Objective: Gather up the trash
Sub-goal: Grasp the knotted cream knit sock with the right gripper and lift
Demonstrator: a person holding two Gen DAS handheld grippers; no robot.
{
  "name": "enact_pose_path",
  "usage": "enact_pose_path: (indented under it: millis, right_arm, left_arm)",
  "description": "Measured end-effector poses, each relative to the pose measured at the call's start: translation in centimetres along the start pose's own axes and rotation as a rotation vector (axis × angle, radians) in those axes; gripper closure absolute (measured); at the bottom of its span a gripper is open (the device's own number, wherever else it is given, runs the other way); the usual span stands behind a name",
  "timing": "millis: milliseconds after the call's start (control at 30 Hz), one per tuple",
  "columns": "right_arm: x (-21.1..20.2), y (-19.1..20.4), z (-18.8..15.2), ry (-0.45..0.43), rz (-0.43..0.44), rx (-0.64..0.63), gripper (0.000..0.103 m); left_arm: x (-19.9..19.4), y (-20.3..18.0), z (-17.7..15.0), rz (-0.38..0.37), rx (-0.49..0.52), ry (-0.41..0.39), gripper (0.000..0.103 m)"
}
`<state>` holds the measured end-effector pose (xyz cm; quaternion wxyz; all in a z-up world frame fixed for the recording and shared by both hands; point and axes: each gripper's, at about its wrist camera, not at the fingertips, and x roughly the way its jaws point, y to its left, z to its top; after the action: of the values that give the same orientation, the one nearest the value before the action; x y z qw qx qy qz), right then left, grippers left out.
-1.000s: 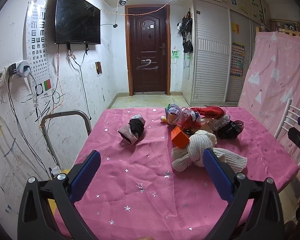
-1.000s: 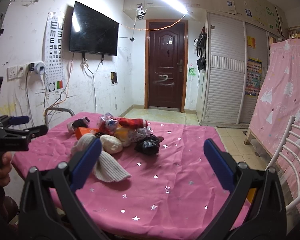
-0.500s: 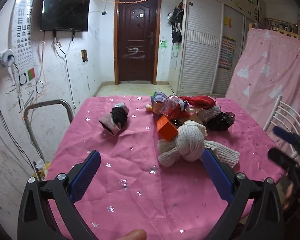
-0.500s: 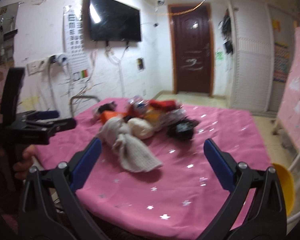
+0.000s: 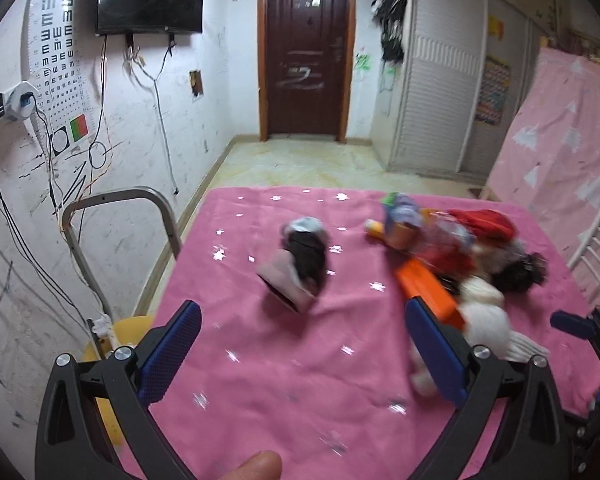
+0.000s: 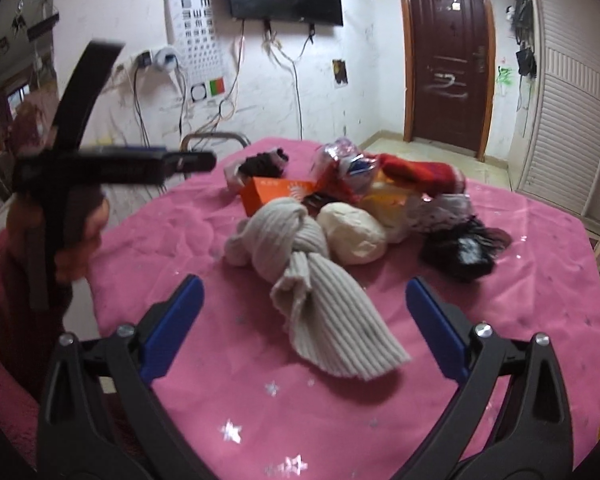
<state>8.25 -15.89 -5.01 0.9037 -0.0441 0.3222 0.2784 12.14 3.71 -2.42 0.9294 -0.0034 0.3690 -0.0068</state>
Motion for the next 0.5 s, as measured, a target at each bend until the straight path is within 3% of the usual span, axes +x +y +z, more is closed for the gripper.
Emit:
enact_pose_path:
  millis: [167,367,433,500]
  right_arm:
    - [1.8,-0.7,0.5,0.070,0.018,0.032,0.034]
    - [3.2,-0.2,1.2,0.148,0.019,-0.011,0.042]
    - [3.6,0.2,1.3,0.170,0.030,-0.030,0.048]
    - [3.9,0.3,1.2,0.189,0.058,-0.041,0.064]
  left_arm:
    - [3.9,0.4,2.5,-0.039,0.027,0.115,0.026]
    - [7.4,-0.7,3.9,-0.038,0.098,0.193,0.034]
    - [8.4,-0.9,4.2,-0.041,0.112,0.215,0.039]
    - [9.3,-1.0,4.3,-0.030,0.122,0.228,0.040]
